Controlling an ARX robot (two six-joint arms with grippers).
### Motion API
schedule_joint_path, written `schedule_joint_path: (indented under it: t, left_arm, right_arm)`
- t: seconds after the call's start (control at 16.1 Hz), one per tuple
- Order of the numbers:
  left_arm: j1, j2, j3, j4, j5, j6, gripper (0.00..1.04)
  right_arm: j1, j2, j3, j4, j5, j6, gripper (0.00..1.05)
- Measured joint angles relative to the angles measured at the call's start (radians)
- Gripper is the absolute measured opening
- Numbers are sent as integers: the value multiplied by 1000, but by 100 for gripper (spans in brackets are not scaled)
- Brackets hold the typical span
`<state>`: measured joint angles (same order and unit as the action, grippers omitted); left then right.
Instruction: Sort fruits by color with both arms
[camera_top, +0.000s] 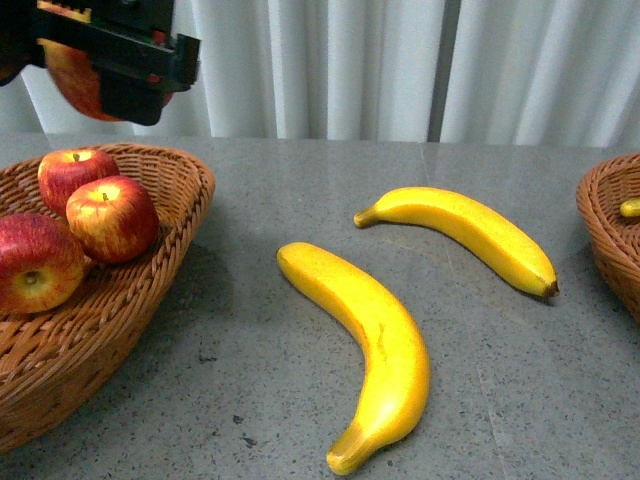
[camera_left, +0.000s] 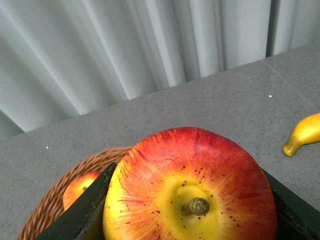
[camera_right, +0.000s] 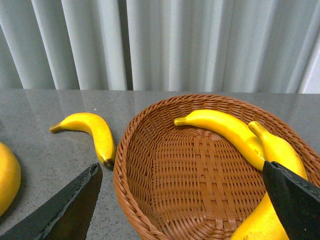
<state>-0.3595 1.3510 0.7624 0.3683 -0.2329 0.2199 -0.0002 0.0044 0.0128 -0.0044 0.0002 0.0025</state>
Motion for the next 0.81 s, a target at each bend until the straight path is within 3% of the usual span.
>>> schedule_joint_path:
  t: [0.31, 0.37, 0.5, 0.81]
  left_arm:
    - [-34, -79, -186, 21, -106, -109, 67]
    - [-40, -93, -214, 13, -138, -139, 73]
    - [-48, -144, -228, 16, -163, -171, 99]
    - [-85, -274, -246, 127, -191, -185, 98]
  right_arm:
    - [0, 0, 0, 0, 0, 0, 98]
    - [0, 0, 0, 0, 0, 0, 98]
    - [0, 0, 0, 0, 0, 0, 98]
    - [0, 0, 0, 0, 0, 0, 98]
